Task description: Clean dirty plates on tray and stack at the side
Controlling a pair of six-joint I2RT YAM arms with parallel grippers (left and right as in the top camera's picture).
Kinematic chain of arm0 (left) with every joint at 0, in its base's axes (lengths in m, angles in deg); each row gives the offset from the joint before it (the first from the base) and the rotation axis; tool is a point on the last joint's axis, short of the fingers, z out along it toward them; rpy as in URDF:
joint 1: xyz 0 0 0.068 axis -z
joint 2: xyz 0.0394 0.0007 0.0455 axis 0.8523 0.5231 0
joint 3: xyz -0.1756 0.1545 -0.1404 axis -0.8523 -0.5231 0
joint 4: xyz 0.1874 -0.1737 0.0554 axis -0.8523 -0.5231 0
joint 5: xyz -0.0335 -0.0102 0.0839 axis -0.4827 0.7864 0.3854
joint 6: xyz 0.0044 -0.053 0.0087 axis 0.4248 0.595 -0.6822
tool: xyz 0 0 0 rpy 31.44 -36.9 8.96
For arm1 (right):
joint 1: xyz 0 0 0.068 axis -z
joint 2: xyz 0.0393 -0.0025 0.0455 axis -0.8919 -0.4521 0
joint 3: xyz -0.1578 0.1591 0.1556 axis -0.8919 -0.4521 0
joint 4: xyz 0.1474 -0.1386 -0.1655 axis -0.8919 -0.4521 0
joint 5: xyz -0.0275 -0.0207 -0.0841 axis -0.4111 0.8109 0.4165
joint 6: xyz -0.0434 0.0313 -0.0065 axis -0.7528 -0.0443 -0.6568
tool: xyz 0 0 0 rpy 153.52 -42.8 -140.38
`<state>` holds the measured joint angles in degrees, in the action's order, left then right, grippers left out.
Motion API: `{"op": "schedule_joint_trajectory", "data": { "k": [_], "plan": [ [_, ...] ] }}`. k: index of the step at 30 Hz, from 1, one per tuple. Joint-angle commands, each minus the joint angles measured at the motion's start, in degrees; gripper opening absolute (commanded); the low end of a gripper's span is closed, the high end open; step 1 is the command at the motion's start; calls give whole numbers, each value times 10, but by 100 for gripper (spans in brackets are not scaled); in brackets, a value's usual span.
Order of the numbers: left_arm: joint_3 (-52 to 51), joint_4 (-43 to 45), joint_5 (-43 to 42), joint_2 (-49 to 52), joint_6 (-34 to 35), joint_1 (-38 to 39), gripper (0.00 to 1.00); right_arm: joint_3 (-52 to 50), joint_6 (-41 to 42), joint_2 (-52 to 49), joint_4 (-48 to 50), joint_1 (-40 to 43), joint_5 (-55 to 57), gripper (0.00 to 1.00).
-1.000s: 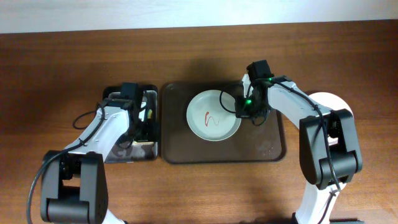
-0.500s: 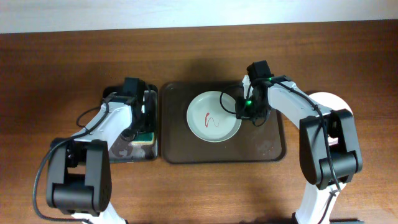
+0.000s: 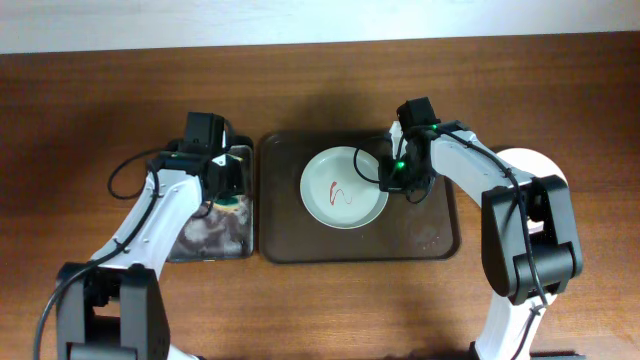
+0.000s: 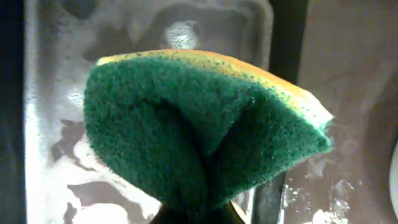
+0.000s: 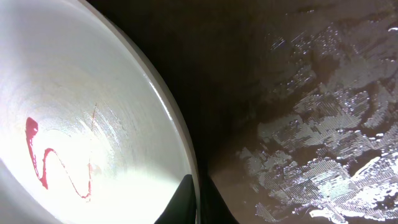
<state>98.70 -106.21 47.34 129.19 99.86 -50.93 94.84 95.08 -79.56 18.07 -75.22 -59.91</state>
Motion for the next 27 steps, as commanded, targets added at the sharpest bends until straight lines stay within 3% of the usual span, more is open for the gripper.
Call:
{"op": "schedule_joint_trajectory", "data": {
  "k": [1,7,20,24,27],
  "plan": [
    [11,49,107,-68,-33,-2,0,-3,-5,-13,-7,-3,17,4],
    [11,36,158,-160,-35,0,0,-3,-5,-13,-7,-3,17,4],
    [11,20,157,-163,-35,0,0,-3,-5,-13,-7,-3,16,4],
    [-29,5,85,-146,-34,0,0,-3,-5,-13,-7,-3,16,4],
    [-78,5,17,-76,-31,0,0,-3,-4,-13,-9,-3,16,4]
  ]
}}
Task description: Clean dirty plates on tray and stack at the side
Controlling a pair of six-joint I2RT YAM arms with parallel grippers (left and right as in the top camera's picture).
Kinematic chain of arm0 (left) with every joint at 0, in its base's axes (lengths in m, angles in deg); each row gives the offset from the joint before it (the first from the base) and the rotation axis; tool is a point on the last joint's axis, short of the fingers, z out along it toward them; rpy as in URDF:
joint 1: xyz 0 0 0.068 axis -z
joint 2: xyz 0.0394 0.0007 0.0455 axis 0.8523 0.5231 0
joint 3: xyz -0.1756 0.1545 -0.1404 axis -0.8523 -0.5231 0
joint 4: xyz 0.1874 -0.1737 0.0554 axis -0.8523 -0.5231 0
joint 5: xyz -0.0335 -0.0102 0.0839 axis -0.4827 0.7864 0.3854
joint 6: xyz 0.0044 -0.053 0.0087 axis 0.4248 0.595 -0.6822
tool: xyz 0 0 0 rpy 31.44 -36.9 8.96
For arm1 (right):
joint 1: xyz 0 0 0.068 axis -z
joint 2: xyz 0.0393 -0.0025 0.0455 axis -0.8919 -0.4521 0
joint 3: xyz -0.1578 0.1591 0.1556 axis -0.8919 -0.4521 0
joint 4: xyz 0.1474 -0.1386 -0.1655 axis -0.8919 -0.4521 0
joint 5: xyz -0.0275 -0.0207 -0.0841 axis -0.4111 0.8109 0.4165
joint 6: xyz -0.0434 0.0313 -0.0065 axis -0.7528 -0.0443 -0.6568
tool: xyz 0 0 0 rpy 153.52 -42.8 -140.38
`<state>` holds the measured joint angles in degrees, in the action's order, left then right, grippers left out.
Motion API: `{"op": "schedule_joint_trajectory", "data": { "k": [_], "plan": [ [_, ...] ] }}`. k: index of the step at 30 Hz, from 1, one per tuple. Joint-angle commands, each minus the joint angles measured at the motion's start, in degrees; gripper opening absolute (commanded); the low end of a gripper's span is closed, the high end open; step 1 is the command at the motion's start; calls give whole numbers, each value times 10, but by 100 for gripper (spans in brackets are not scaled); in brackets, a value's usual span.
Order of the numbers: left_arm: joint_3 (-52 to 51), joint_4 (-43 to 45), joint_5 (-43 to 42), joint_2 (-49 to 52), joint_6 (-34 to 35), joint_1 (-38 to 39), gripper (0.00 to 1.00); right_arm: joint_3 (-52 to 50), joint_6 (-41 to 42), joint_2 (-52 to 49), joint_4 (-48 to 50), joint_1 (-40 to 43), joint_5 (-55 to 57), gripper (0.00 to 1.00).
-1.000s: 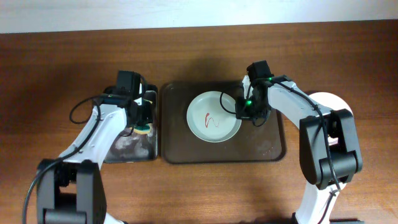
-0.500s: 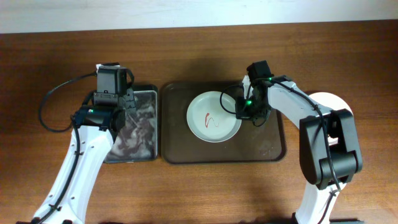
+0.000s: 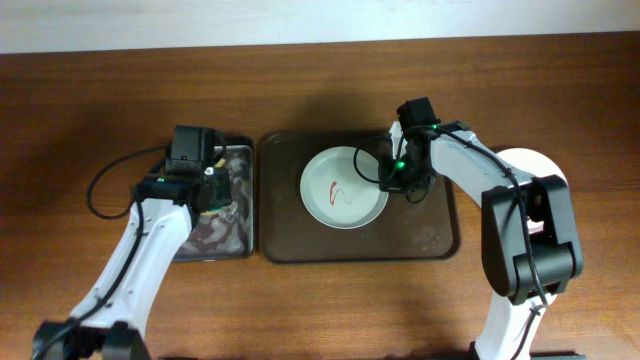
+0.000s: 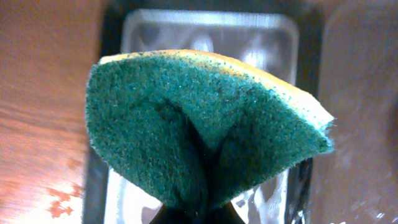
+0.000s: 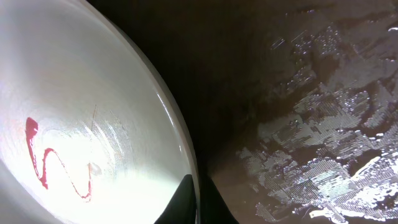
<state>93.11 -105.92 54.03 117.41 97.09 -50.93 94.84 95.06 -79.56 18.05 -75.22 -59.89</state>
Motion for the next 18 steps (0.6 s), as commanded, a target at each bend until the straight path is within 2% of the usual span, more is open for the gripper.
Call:
{"op": "schedule_joint_trajectory", "data": {
  "k": [1,6,8,9,11,12,15,18],
  "plan": [
    [-24,2,-66,77,-3,0,0,-3,-4,-13,-9,-3,16,4],
    [-23,6,-79,92,-4,0,0,-3,-4,-13,-11,-3,16,4],
    [7,-5,-102,89,-8,0,0,-3,-4,-13,-20,-3,11,4],
    [37,-9,-137,85,-8,0,0,-3,-4,-13,-29,-6,-5,4],
    [61,20,-270,82,-7,10,0,-3,-4,-13,-39,-23,-19,4],
    [60,53,-332,87,0,30,0,-3,-4,-13,-43,-38,-19,4],
    [60,76,-331,116,48,87,0,-3,14,-13,-43,-61,-18,4],
    [60,117,-331,166,127,145,0,-3,14,-13,-43,-63,-18,4]
  ]
}}
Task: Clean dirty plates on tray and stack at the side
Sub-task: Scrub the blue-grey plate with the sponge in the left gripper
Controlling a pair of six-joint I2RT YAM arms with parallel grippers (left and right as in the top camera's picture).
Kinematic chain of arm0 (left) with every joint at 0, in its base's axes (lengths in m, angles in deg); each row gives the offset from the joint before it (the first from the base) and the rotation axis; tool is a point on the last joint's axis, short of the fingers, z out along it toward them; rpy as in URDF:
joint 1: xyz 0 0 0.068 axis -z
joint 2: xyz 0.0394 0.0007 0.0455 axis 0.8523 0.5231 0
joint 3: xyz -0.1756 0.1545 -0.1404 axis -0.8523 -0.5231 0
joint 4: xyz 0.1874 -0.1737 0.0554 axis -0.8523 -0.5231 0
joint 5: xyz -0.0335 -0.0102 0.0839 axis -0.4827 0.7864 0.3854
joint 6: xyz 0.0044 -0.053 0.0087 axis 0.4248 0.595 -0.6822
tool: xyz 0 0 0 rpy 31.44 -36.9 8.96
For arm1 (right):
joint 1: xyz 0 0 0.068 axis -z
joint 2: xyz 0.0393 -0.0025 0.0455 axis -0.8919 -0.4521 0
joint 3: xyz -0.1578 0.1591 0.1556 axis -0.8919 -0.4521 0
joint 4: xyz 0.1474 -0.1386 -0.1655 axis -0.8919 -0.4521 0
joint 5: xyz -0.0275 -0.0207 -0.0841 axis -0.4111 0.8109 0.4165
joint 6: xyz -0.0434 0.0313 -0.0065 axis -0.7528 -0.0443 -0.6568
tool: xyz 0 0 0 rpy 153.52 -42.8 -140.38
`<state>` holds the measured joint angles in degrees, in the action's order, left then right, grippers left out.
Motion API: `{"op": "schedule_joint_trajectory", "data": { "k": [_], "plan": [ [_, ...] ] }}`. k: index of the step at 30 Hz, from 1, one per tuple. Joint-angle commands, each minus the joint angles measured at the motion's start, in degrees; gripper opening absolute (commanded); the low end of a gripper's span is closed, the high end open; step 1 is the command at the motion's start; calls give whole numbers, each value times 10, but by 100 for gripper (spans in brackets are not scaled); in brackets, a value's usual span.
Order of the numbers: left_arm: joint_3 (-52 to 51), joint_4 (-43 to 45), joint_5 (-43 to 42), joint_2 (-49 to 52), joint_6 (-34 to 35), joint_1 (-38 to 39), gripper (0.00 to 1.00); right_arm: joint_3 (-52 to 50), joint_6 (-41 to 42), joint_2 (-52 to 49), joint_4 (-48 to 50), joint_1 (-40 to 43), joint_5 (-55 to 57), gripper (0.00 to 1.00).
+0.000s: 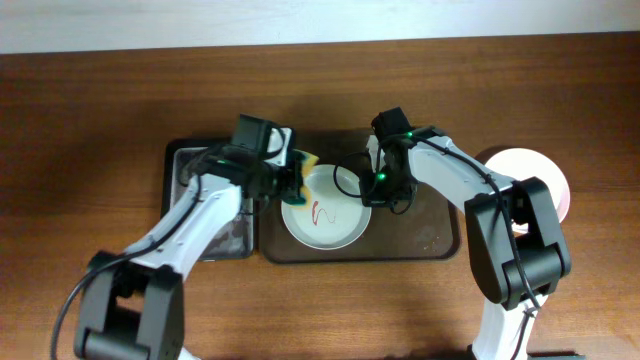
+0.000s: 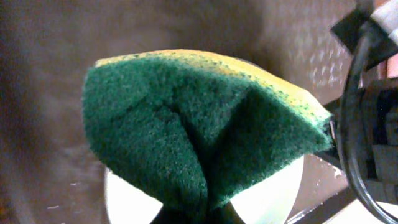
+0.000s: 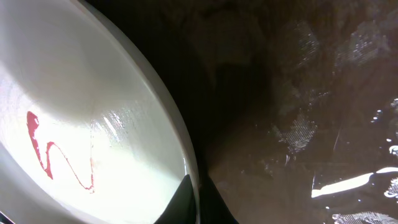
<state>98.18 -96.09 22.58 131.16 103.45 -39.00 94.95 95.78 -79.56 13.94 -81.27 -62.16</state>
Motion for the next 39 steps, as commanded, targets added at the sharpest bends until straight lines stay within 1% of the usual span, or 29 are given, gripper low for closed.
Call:
{"op": "schedule_joint_trajectory", "data": {
  "k": [1,4,6,7,8,10,11,12,13,15,16,17,18,19,20,22,23,24,27,29,30,32,33,35,36,39],
  "plan": [
    [9,35,-17,49,101,45,0,-4,6,-13,-3,-3,4,4],
    [9,82,-17,98,142,93,0,-4,6,-13,-2,-3,5,4],
    [9,85,-8,118,143,109,0,-4,6,-13,-4,-3,5,4],
    [9,78,9,129,143,110,0,-4,6,-13,-4,-3,6,4],
    [9,61,40,132,143,109,0,-4,6,-13,-4,-3,6,4],
    [9,-14,135,132,143,100,0,-4,6,-13,-4,-3,6,4],
    [9,-56,176,132,143,86,0,-4,6,-13,-4,-3,6,4],
    [10,-73,200,130,134,70,0,-4,6,-13,-4,-3,6,4],
    [15,-74,199,126,113,62,0,-4,6,-13,-4,-3,6,4],
    [60,-76,190,99,24,59,0,-4,6,-13,-4,-3,6,4],
    [84,-78,157,82,-3,59,0,-4,6,-13,-4,-3,6,4],
    [103,-76,99,58,-7,59,0,-4,6,-13,-4,-3,6,4],
    [105,-69,72,49,-2,59,0,-4,6,-13,-4,-3,6,4],
    [105,-69,58,48,33,60,0,-4,6,-13,-4,-3,6,4],
    [97,-73,56,52,71,67,0,-4,6,-13,-4,-3,6,4],
    [77,-71,56,56,99,82,0,-4,6,-13,-4,-3,7,4],
    [66,-64,56,57,103,89,0,-4,6,-13,-4,-3,6,4],
    [54,-60,62,59,132,95,0,-4,6,-13,-4,-3,6,4],
    [-1,-3,62,63,191,119,0,-4,6,-13,-5,-3,6,4],
    [-33,16,117,63,272,139,0,-4,6,-13,-6,-3,6,4],
    [-45,31,152,63,286,150,0,-4,6,-13,-6,-3,6,4],
    [-61,65,166,63,286,167,0,-4,6,-13,-7,-3,6,4],
    [-66,77,194,63,286,175,0,-4,6,-13,-6,-3,6,4],
    [-68,71,299,63,285,184,0,-4,6,-13,-7,-3,6,4],
    [-68,60,344,63,285,178,0,-4,6,-13,-8,-3,6,4],
    [-68,26,399,63,280,135,0,-4,6,-13,-9,-3,6,4]
  ]
}}
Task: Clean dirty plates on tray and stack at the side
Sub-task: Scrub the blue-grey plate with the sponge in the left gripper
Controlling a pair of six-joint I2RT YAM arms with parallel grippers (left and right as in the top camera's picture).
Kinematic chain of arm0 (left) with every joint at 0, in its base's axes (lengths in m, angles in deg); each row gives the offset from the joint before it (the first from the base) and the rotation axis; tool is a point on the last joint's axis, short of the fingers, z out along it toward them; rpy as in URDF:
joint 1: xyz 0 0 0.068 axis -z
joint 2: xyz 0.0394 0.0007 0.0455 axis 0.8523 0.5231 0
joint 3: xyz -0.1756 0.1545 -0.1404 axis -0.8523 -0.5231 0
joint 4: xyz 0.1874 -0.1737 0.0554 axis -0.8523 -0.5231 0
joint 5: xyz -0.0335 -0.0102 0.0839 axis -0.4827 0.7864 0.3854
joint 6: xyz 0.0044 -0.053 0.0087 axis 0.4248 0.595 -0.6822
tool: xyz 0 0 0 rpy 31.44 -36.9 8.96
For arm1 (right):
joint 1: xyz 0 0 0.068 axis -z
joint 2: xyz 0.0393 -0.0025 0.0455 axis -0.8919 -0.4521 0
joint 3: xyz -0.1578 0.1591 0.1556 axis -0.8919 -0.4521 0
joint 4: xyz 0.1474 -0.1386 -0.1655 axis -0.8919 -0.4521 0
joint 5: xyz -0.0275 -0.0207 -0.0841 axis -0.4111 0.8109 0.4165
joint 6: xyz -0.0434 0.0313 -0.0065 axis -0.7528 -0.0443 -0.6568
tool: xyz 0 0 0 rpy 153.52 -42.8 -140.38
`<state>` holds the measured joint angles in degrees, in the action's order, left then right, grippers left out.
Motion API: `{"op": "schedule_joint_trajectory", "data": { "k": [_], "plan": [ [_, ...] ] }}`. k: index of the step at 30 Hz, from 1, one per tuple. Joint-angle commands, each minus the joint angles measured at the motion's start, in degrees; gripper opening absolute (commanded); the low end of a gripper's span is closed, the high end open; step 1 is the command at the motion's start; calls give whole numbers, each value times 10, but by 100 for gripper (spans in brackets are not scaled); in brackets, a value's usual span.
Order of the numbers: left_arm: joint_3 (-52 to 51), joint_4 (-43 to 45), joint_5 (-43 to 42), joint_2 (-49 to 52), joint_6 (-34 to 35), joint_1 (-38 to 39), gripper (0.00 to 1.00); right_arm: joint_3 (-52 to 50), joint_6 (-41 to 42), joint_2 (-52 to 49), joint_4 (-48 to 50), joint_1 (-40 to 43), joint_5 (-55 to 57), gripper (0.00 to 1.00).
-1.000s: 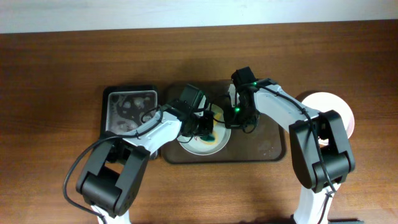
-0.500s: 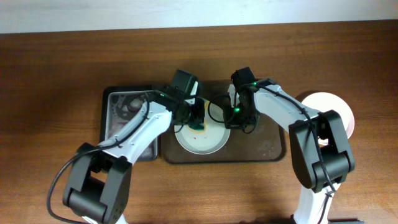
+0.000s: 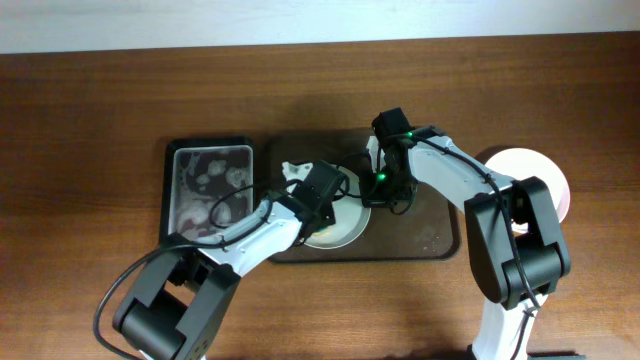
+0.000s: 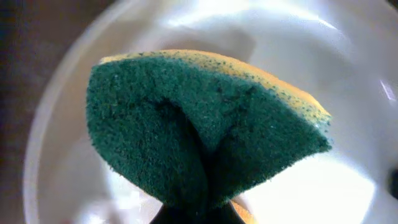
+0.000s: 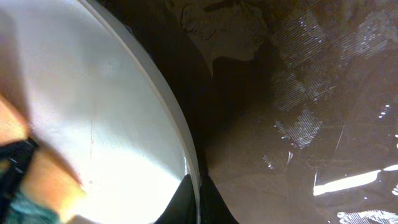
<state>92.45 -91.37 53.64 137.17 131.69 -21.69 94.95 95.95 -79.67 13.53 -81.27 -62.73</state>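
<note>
A white plate (image 3: 345, 228) lies in the brown tray (image 3: 430, 238), largely covered by my left arm in the overhead view. My left gripper (image 3: 322, 188) is shut on a green-and-yellow sponge (image 4: 205, 124), which is pressed into the plate's (image 4: 329, 186) inside. My right gripper (image 5: 200, 190) is shut on the plate's right rim (image 5: 180, 143), one finger inside and one outside. The sponge's yellow edge (image 5: 37, 186) shows at the lower left of the right wrist view. No red stain shows on the bare part of the plate (image 5: 93, 93).
A clear water container (image 3: 210, 180) stands left of the tray. A white plate (image 3: 545, 170) sits at the table's right side, behind my right arm. Wet streaks glint on the tray floor (image 5: 311, 124).
My left gripper has moved with the sponge from the plate's upper-left rim onto the plate's inside. The red squiggle no longer shows in the right wrist view. My right gripper still grips the rim.
My left gripper first held the sponge low over the water container, then higher above it, while my right held the plate's rim mid-tray. Then the plate sat further left with the sponge at its rim. Now the sponge is in the plate.
</note>
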Motion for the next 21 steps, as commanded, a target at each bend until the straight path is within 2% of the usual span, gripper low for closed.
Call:
{"op": "schedule_joint_trajectory", "data": {
  "k": [1,3,5,7,9,14,16,17,18,21],
  "plan": [
    [-7,-20,89,2,-24,-46,0,-4,4,-12,-7,-3,12,4],
    [32,-18,74,-7,-97,-50,0,-4,4,-12,-9,-3,12,4],
    [90,-17,-27,-15,-135,-50,0,-4,4,-12,-9,-3,12,4],
    [103,-13,-136,-14,-134,-49,0,-4,4,-12,-9,-3,12,4],
    [102,-52,-176,-6,-74,-40,0,-4,4,-12,-9,-3,12,4],
    [101,-52,-172,60,-44,6,0,-4,4,-12,-9,-3,12,4],
    [101,-52,-103,84,-44,9,0,-4,4,-12,-9,-3,12,4],
    [101,-63,-23,86,-44,7,0,-4,4,-12,-9,-3,12,4],
    [101,-67,17,84,-44,2,0,-4,4,-12,-10,-3,12,4],
    [106,-78,40,78,-71,-27,0,-4,4,-12,-11,-3,12,4]
  ]
}}
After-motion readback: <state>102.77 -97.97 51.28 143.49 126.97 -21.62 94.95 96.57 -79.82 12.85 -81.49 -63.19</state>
